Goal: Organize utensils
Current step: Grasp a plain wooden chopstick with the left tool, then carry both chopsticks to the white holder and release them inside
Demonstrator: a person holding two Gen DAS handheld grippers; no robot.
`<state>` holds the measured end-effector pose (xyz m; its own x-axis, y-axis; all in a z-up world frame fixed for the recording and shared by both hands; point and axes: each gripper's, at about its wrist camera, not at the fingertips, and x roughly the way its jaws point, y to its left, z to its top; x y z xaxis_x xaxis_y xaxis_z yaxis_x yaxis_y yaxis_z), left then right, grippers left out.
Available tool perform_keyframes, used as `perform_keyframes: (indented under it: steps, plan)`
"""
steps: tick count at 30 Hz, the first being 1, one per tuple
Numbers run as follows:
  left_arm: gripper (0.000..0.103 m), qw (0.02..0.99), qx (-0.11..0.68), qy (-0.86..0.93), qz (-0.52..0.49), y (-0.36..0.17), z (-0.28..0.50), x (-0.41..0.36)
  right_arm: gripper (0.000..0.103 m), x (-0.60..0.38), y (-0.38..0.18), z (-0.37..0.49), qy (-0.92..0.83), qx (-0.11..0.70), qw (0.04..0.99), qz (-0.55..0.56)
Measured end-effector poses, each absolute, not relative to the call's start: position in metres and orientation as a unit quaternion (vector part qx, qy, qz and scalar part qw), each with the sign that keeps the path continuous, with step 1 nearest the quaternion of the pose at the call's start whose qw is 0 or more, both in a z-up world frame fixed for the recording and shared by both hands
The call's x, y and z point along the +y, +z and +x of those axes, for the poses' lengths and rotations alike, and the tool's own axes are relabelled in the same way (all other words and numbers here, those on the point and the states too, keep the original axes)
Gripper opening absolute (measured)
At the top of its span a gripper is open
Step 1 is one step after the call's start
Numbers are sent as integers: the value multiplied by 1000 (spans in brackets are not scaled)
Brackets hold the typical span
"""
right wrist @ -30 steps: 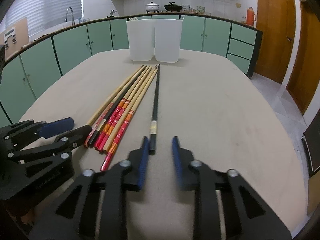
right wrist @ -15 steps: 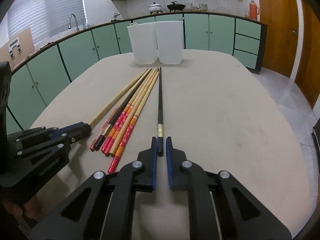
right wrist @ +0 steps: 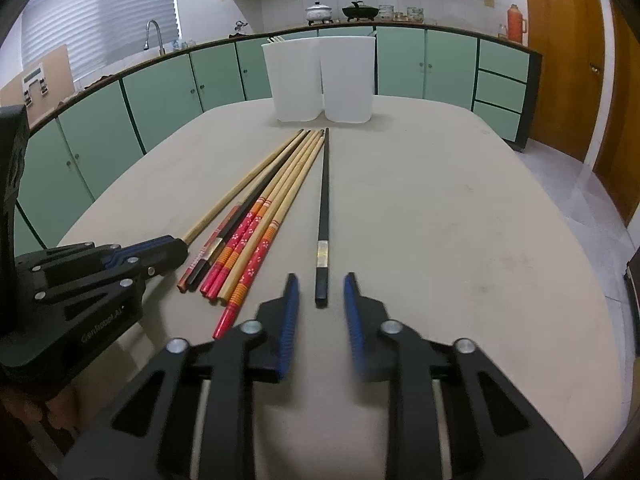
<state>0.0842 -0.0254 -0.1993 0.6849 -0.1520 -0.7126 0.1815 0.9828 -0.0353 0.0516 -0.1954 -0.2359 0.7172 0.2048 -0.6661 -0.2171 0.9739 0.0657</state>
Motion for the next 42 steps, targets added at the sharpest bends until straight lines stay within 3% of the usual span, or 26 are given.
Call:
perform_keyframes:
  steps: [3, 11, 27, 42]
  plan:
    - [7, 918, 386, -91, 19, -199, 84, -26, 6, -193, -236, 52, 113, 360, 926, -13]
    - [6, 924, 370, -97, 22, -184, 81, -24, 6, -198, -220, 51, 115, 350, 930, -8]
    - [6, 967, 230, -106, 11, -47, 92, -9, 6, -230, -89, 71, 142, 236, 961, 23]
    - [6, 974, 185, -134, -11, 12, 133, -4, 6, -238, -6, 135, 177, 215, 960, 24]
